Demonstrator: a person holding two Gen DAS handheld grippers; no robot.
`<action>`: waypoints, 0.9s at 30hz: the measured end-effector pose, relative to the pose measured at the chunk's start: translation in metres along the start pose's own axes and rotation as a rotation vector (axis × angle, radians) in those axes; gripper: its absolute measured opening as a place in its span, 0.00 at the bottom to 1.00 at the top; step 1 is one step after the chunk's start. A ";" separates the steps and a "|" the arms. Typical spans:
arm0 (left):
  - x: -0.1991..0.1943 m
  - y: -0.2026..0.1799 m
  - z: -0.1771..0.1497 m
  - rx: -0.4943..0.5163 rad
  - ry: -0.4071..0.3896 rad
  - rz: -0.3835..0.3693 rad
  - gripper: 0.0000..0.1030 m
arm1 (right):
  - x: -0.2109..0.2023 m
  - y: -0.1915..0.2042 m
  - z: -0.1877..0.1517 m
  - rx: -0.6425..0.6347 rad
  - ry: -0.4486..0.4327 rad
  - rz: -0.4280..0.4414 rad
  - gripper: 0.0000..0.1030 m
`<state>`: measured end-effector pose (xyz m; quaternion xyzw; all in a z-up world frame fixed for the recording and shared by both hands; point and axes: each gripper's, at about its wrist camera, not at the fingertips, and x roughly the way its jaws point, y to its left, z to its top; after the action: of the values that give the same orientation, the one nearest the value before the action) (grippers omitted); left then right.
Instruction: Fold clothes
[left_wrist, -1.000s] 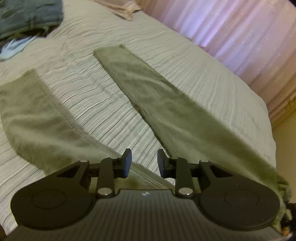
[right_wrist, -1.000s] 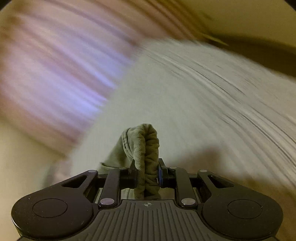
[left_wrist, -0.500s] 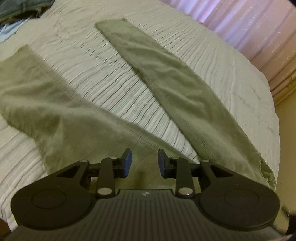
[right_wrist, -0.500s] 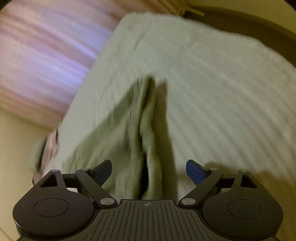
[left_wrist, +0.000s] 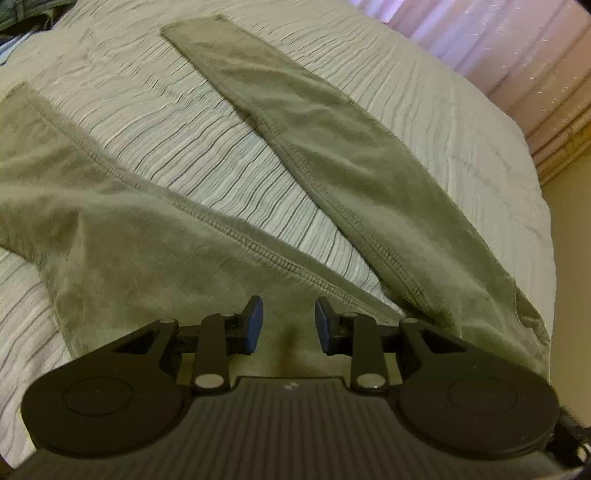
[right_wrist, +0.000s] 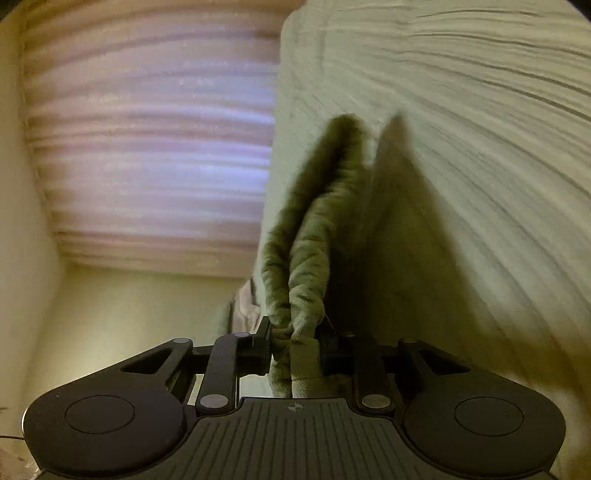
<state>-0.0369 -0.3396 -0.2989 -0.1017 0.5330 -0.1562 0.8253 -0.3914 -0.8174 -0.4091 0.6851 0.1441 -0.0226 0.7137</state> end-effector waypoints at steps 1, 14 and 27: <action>-0.001 0.001 -0.001 0.014 -0.004 -0.006 0.25 | -0.001 -0.017 0.000 0.057 -0.009 -0.068 0.22; -0.002 0.010 -0.016 0.023 0.050 0.018 0.26 | -0.098 0.047 -0.089 -0.005 -0.044 -0.345 0.82; -0.001 0.032 -0.011 0.009 0.074 -0.048 0.25 | -0.098 -0.014 -0.156 0.302 -0.250 -0.132 0.16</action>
<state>-0.0423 -0.3096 -0.3134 -0.1047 0.5600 -0.1819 0.8015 -0.5157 -0.6809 -0.4021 0.7653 0.0941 -0.1754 0.6121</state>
